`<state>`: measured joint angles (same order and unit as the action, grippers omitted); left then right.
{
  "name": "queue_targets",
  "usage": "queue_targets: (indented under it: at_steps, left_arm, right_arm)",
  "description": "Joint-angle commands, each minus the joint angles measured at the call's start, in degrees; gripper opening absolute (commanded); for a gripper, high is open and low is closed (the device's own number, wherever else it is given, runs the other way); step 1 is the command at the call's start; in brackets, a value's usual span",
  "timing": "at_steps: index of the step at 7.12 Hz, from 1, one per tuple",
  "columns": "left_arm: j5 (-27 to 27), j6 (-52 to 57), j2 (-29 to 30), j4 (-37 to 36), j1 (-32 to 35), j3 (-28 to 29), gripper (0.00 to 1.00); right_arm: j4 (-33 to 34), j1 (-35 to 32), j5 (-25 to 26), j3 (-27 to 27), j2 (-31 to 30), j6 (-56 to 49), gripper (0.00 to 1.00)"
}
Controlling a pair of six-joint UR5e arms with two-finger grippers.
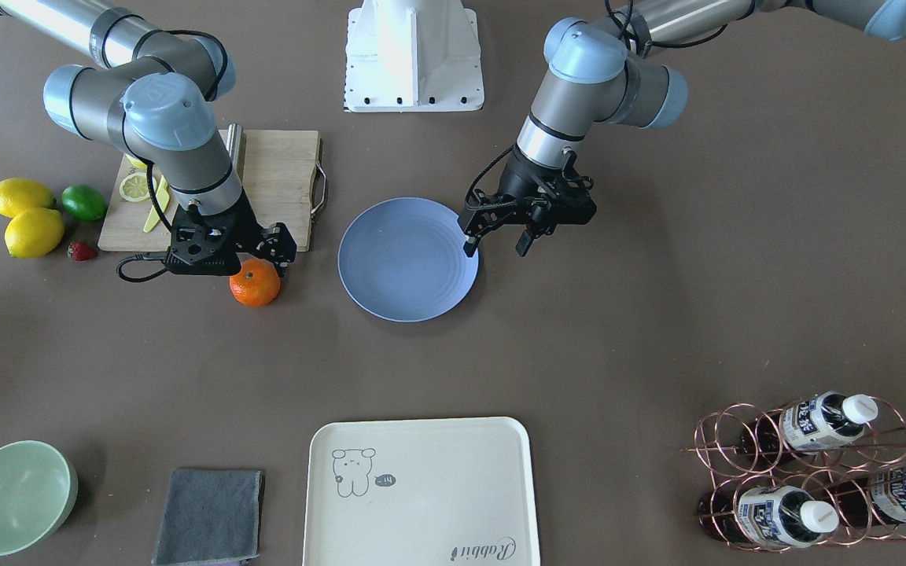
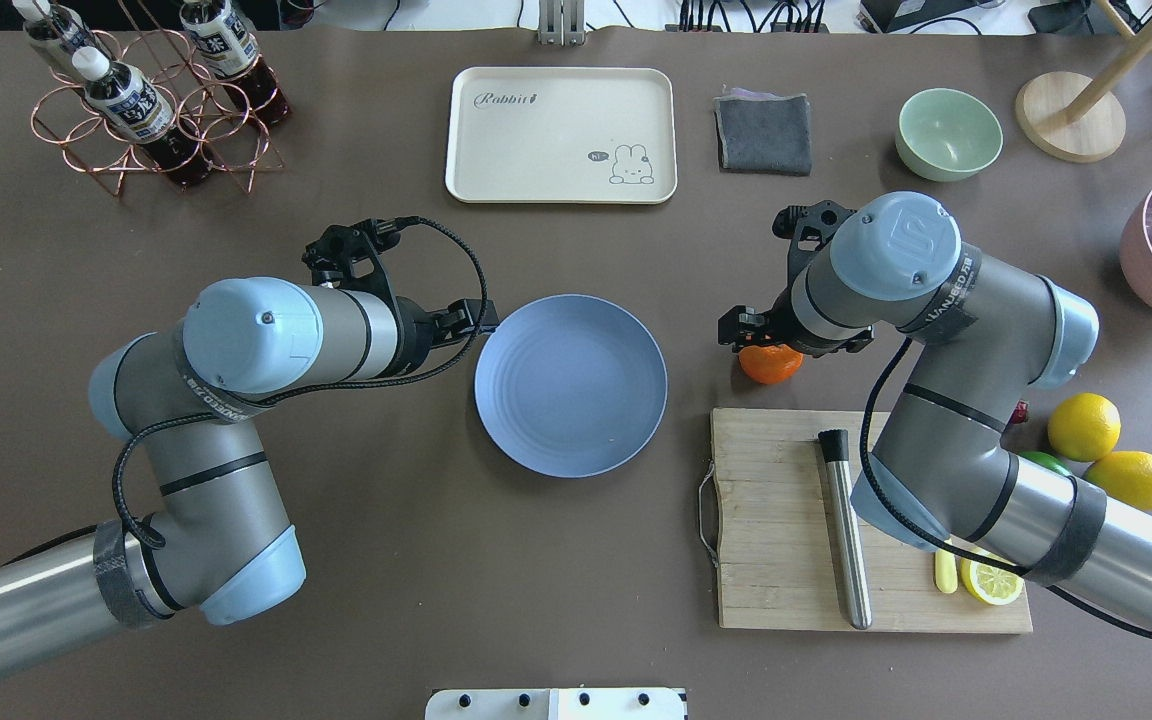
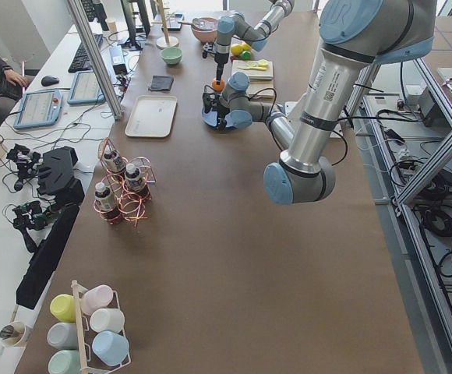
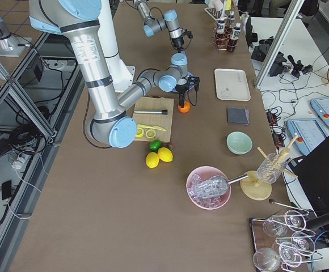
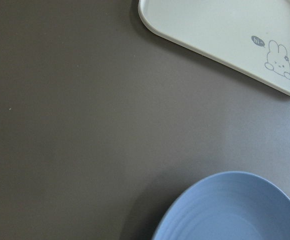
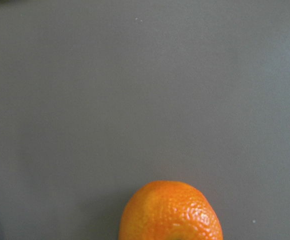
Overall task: Pick orange to plate
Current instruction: 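Lower the right gripper onto the orange and close it around it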
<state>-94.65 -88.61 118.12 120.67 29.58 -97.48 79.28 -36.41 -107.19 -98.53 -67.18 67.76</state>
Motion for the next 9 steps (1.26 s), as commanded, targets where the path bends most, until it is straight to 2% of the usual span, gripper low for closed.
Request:
queue_targets:
  at_steps: [1,2,3,4,5,7,8,9]
  left_arm:
    - [-0.09,0.01,0.01,0.00,0.39,0.01,0.98]
    - [-0.01,0.01,0.01,0.00,0.57,0.01,0.98]
    - [-0.01,0.01,-0.08,0.00,0.74,0.01,0.98]
    - [-0.27,0.01,-0.17,0.00,1.18,-0.07,0.98]
    - [-0.18,1.84,-0.34,-0.26,1.79,0.01,0.98]
    - [-3.50,20.67,-2.96,-2.88,6.78,-2.01,0.98]
    - [-3.26,21.88,-4.20,-3.59,8.72,-2.18,0.98]
    - [-3.34,27.55,-6.91,-2.82,10.74,-2.45,0.98]
  right_arm:
    - [-0.09,0.99,1.55,1.58,0.21,-0.08,1.00]
    - [-0.09,1.51,1.81,1.93,0.12,-0.17,0.98]
    - [-0.09,2.13,2.68,1.85,0.21,0.44,0.64]
    - [-0.18,2.39,2.69,1.76,0.21,0.27,0.06]
    - [-0.09,2.40,2.69,0.80,0.21,0.00,0.00]
    - [2.70,0.91,1.65,-3.67,2.12,0.53,0.00]
    - [6.03,0.99,1.73,-3.86,5.45,0.62,0.00]
    - [8.23,1.69,1.81,-3.52,8.53,1.05,0.00]
